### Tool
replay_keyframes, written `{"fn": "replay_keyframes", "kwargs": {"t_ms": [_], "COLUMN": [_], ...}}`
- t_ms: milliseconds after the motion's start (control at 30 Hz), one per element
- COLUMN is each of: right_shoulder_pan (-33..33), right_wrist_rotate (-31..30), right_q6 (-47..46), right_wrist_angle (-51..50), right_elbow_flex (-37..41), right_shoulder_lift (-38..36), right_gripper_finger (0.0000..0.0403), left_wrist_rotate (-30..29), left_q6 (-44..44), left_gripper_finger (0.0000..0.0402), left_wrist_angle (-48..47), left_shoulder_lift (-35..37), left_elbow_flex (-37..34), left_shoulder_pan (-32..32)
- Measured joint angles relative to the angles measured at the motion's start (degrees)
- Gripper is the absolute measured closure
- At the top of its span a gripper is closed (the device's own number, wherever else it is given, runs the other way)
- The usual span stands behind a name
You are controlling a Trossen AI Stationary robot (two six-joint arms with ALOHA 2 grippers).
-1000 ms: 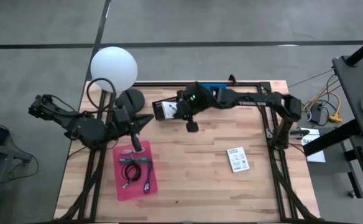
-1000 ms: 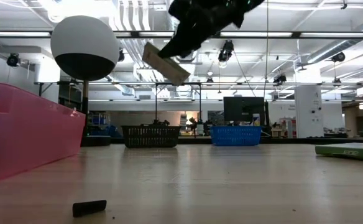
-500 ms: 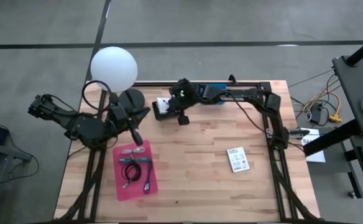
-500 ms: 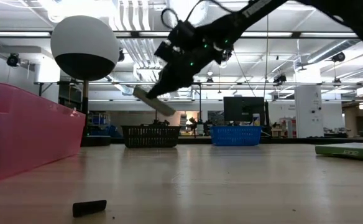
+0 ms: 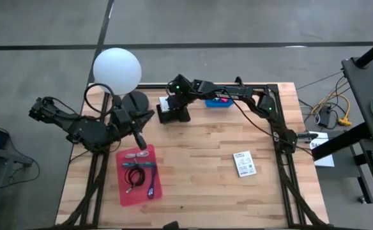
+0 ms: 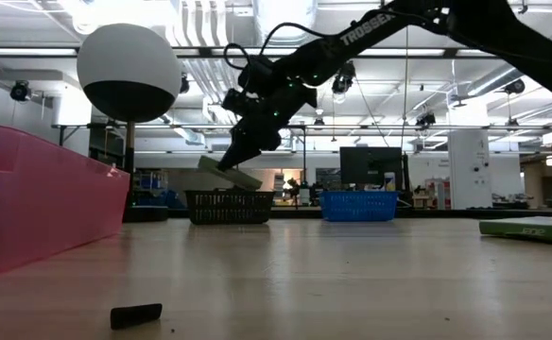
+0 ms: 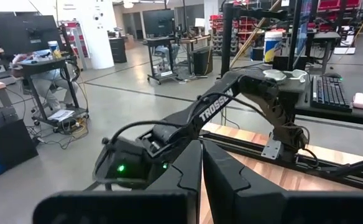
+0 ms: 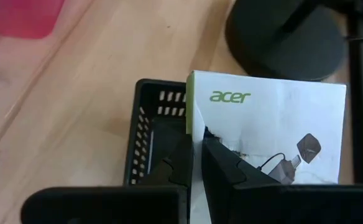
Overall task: Pick and place items into bin
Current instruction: Put the bottom card reader box into the black bin
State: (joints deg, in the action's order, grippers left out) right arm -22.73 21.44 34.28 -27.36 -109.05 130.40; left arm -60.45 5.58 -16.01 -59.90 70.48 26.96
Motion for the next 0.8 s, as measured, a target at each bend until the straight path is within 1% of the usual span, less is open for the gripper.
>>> {"fn": "replay_keyframes", "kwargs": {"t_ms": [133, 267, 400, 700, 800], "right_shoulder_pan": [0.3, 0.2, 0.2, 0.9, 1.5], "right_wrist_rotate": [-0.4, -0.8, -3.4, -3.6, -3.6], "right_q6": [0.6, 1.1, 3.4, 3.4, 5.0], "right_wrist_angle": [-3.8, -5.0, -7.5, -9.2, -10.4], "right_elbow_flex": [-3.5, -3.5, -3.5, -4.0, -4.0], "right_shoulder_lift": [2.2, 2.5, 2.5, 2.4, 2.1], "right_gripper_finger": [0.0392, 0.0392, 0.0392, 0.0392, 0.0392], "left_wrist_rotate": [0.0, 0.0, 0.0, 0.0, 0.0], "left_q6": [0.0, 0.0, 0.0, 0.0, 0.0], "left_gripper_finger": [0.0402, 0.0402, 0.0402, 0.0402, 0.0402], "left_wrist_angle": [0.0, 0.0, 0.0, 0.0, 0.0], "left_shoulder_lift": [0.0, 0.0, 0.0, 0.0, 0.0], "left_elbow_flex": [0.0, 0.0, 0.0, 0.0, 0.0], "left_shoulder_pan": [0.0, 0.0, 0.0, 0.0, 0.0]}}
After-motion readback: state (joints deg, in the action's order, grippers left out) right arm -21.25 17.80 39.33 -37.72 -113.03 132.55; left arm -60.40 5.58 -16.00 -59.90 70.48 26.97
